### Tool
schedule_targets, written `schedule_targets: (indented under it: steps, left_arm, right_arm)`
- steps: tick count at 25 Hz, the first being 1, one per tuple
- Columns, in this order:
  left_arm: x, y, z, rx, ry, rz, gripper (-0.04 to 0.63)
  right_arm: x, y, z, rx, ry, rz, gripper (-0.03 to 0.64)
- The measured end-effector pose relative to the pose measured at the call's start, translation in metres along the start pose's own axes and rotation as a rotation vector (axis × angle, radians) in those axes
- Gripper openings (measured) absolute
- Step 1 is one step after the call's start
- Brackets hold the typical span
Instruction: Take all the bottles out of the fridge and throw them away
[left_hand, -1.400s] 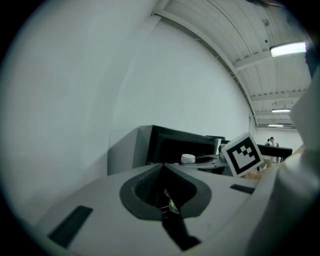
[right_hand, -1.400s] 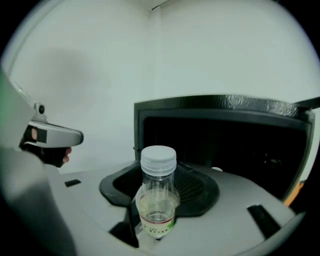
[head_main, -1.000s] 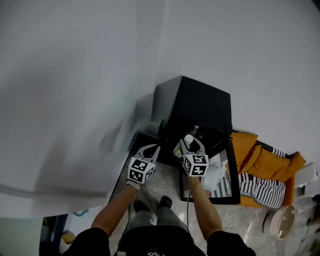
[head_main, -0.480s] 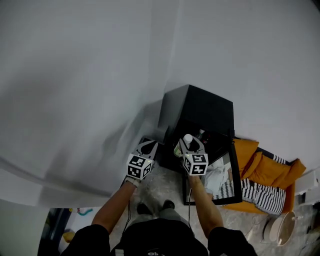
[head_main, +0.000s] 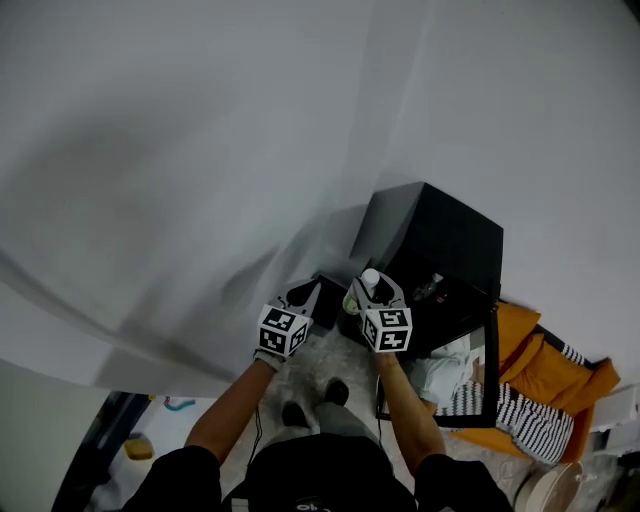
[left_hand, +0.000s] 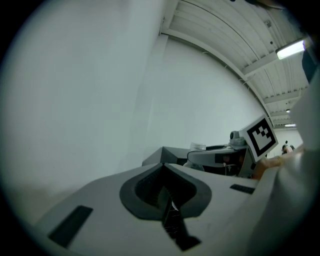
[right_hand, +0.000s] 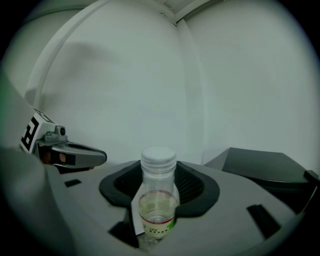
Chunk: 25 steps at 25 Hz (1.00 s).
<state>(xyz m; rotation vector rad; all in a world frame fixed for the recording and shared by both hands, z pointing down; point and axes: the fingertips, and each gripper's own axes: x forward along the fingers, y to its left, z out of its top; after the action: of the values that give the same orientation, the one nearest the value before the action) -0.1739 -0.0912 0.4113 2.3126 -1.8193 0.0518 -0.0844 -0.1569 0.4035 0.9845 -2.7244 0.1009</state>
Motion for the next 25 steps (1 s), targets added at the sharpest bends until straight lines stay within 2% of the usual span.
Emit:
schedule_targets:
  steps: [5, 11, 25]
  left_arm:
    - [0.000, 0.022, 0.000, -0.032, -0.008, 0.051, 0.008]
    - [0.027, 0.030, 0.001, -0.051, 0.004, 0.077, 0.008]
    - [0.110, 0.035, -0.040, -0.071, 0.098, 0.114, 0.008]
  right_arm:
    - [0.023, 0.003, 0.001, 0.013, -0.007, 0.029, 0.201]
    - [0.045, -0.011, -0.004, 0.018, 0.009, 0.064, 0.201]
    - [0.106, -0.052, -0.065, 0.048, 0.088, 0.155, 0.201]
